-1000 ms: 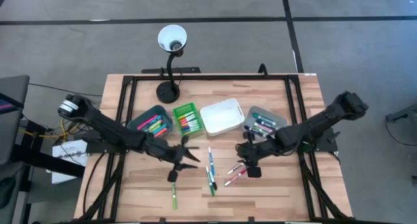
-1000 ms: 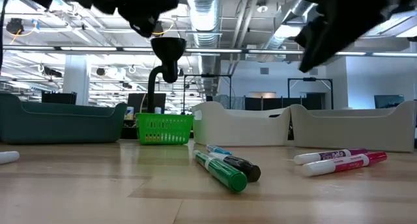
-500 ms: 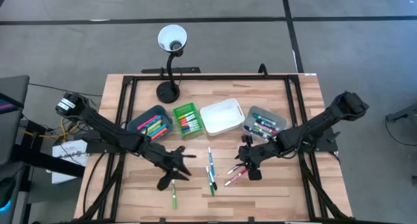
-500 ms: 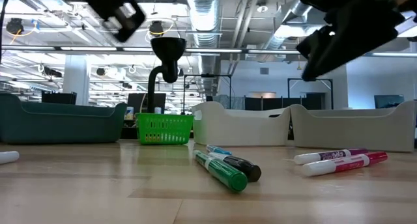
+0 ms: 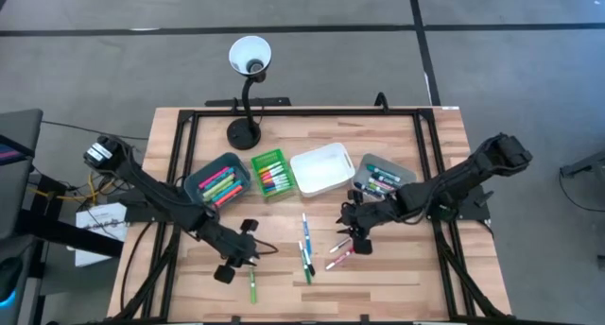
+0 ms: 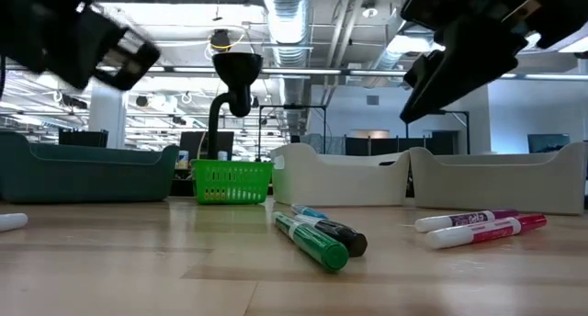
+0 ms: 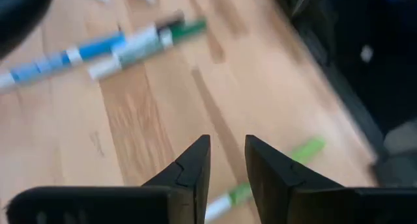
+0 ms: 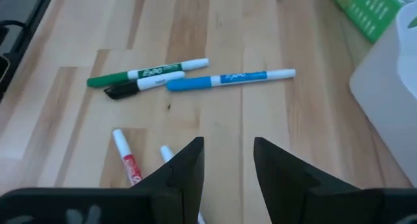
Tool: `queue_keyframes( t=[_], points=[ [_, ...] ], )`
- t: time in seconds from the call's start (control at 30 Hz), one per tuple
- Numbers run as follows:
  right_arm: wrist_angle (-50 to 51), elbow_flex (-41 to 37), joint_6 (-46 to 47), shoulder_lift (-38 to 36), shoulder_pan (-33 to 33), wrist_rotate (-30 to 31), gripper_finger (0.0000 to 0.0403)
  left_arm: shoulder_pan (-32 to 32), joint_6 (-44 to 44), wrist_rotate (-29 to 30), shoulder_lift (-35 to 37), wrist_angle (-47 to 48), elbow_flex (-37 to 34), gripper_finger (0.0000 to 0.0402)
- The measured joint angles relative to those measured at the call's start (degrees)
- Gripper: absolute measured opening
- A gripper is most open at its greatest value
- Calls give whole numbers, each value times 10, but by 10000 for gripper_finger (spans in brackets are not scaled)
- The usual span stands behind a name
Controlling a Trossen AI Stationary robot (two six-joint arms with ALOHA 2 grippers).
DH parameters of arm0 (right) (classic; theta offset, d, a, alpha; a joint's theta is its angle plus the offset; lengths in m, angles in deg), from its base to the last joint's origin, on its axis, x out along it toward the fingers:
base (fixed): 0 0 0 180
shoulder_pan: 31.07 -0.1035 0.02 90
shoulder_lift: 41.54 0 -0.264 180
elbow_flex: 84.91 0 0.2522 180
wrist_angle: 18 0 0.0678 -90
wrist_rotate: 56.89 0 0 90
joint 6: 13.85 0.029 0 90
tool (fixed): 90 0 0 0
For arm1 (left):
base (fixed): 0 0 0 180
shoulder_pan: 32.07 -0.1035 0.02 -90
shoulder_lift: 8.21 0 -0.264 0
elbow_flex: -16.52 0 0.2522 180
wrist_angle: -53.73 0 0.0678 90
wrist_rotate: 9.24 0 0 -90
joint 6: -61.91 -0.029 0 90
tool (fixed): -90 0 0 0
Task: Pick & Place Markers
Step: Put the light green marker pen into the white bin
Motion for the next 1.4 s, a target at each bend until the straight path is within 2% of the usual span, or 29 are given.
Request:
queue_keyframes(
  t=[0.13,0.27,0.63,0.87,1.1,1.27,1.33,1.4],
  points=[
    [0,0,0,0,9,0,123,3,12,-27,-45,12,0,93],
    [-1,0,0,0,17,0,123,11,-44,-33,-78,8,0,93],
    [-4,0,0,0,27,0,123,17,-102,-38,-89,8,0,93],
    [-4,0,0,0,27,0,123,17,-111,-38,-140,1,0,93],
    [-4,0,0,0,26,0,123,15,-107,-34,-172,0,2,81],
    [-26,0,1,0,27,2,123,1,-50,-35,-171,-4,1,27],
    [-44,0,1,0,27,2,123,-3,-25,-32,-171,-9,1,21],
    [-74,0,0,1,27,5,123,-3,-1,-4,-166,-30,0,23]
  ],
)
